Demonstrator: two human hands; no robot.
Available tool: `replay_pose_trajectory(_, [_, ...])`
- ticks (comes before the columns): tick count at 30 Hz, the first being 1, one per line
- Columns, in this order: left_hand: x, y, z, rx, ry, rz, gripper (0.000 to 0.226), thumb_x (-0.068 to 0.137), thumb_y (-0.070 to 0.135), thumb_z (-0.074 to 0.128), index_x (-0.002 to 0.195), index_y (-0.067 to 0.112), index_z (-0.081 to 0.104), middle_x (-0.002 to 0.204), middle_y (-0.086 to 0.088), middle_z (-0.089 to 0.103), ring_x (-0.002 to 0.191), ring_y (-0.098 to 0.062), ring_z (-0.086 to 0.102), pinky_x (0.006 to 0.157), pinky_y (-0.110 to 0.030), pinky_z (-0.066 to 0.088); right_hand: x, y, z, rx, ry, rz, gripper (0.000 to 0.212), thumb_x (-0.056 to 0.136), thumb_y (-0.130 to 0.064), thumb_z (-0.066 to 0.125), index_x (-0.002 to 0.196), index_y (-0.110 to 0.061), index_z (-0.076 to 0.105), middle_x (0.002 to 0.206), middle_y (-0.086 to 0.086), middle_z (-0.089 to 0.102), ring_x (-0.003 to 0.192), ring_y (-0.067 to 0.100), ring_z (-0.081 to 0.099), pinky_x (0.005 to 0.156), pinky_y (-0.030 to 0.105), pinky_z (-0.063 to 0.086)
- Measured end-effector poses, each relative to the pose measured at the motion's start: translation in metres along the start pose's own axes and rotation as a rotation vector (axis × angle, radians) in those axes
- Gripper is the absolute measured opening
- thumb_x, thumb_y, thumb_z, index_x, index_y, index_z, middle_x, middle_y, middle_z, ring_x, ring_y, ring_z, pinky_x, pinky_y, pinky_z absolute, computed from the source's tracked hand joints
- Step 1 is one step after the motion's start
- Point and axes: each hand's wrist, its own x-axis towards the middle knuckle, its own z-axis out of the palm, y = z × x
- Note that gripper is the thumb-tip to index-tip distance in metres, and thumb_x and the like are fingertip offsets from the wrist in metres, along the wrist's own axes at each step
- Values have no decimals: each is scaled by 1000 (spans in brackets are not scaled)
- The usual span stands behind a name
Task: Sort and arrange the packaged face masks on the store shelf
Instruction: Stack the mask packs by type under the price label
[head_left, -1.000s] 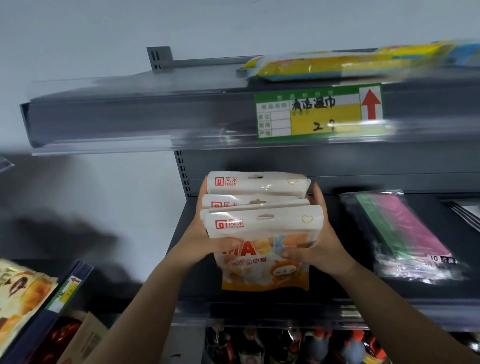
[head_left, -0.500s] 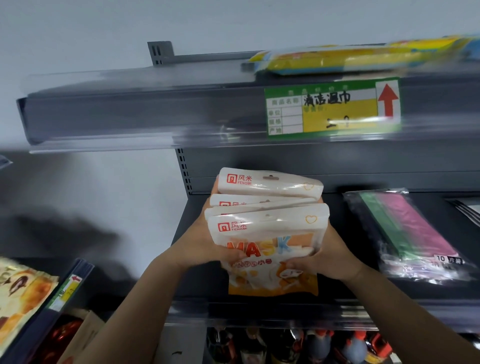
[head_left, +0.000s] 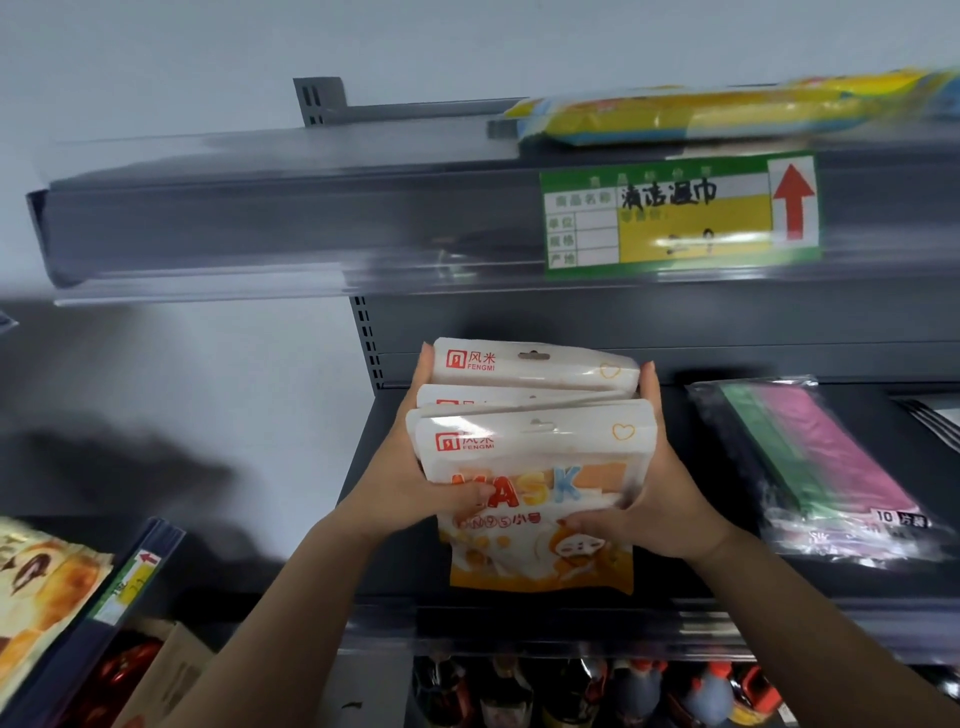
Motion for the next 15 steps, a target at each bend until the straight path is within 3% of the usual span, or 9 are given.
replay_pose_trajectory(5, [0,-7,2,0,52,37,100,62,10,79,139,37,22,134,1,50,125,-25,52,83,-32,55,2,1,-1,-35,-1,-4,120,44,-50,89,120,-81,2,139,-32,38,135,9,38,103,49,43])
replay_pose_trajectory(10, [-1,-11,4,-21,72,48,101,60,7,81,138,32,22,135,-4,48,124,-28,52,82,-34,56,0,2,-2,0,1,6,116,45,-46,90,120,-80,9,136,-29,43,132,10,44,99,47,48])
replay_pose_trajectory(12, [2,-10,5,-23,70,52,110,62,2,81,145,26,13,136,-3,48,125,-27,52,82,-33,55,-1,3,-2,22,15,27,120,45,-44,91,119,-81,4,136,-30,43,132,10,44,98,49,47])
replay_pose_trajectory(14, [3,-6,7,-29,93,40,120,60,10,84,148,20,4,132,4,53,121,-23,55,82,-33,56,0,2,1,20,47,39,126,47,-40,92,125,-75,0,135,-31,44,130,7,45,99,48,47])
replay_pose_trajectory(15, [5,-3,8,-35,102,52,115,59,11,84,147,18,10,128,4,57,117,-22,59,81,-33,56,2,-1,2,16,69,39,128,48,-35,92,130,-67,0,134,-32,46,129,5,46,98,47,48])
